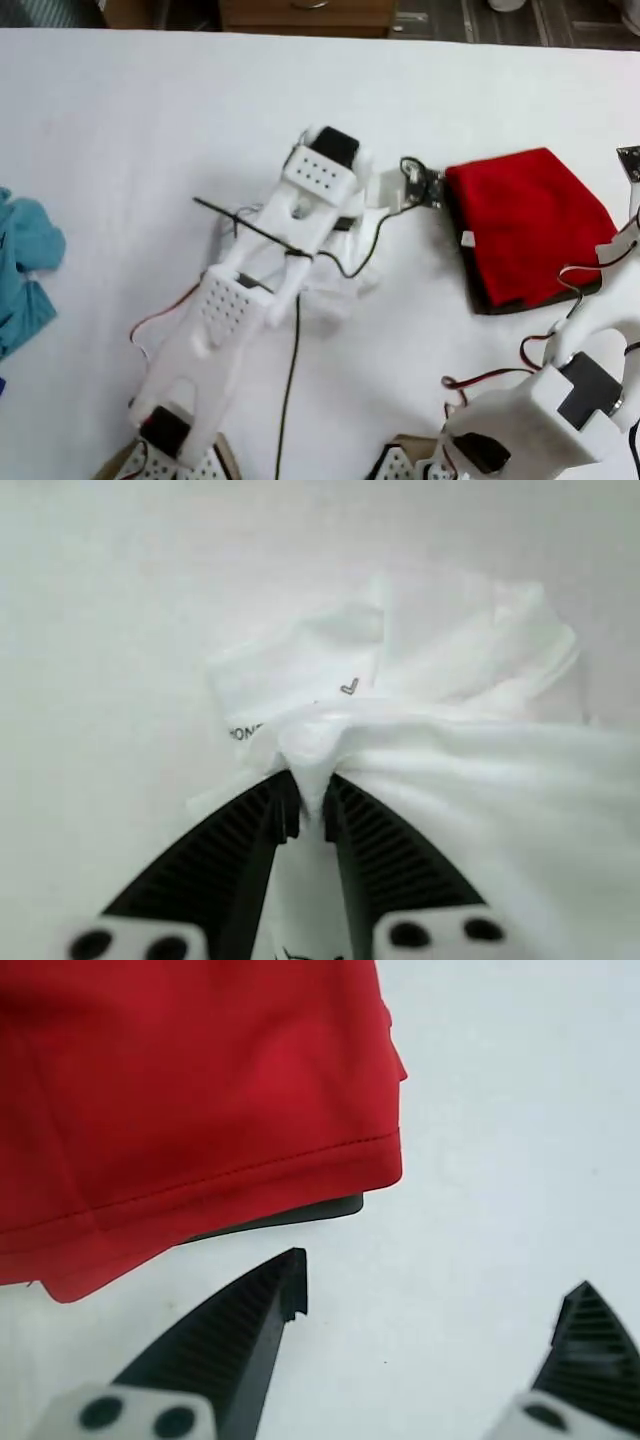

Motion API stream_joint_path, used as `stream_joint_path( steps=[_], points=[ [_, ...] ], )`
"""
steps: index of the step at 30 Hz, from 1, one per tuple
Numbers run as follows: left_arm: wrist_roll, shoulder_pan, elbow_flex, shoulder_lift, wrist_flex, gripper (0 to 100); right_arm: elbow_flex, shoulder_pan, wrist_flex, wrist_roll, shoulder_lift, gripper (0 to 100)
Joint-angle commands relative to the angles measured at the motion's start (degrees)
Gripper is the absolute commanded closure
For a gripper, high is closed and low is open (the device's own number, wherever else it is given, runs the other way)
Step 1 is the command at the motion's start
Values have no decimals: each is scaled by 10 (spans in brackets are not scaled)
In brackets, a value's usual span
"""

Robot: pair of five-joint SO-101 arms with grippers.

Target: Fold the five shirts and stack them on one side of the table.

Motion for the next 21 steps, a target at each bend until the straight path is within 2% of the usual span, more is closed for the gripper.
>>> stream_joint_path(
  steps=[1, 12, 21],
  points=[
    [11, -8, -39, -19, 17, 804, -25, 0, -2, -1, -3, 611],
    [18, -15, -35, -15, -32, 793, -25, 0, -2, -2, -3, 611],
    [18, -31, -41, 57, -48, 793, -25, 1, -1, -1, -3, 611]
  ],
)
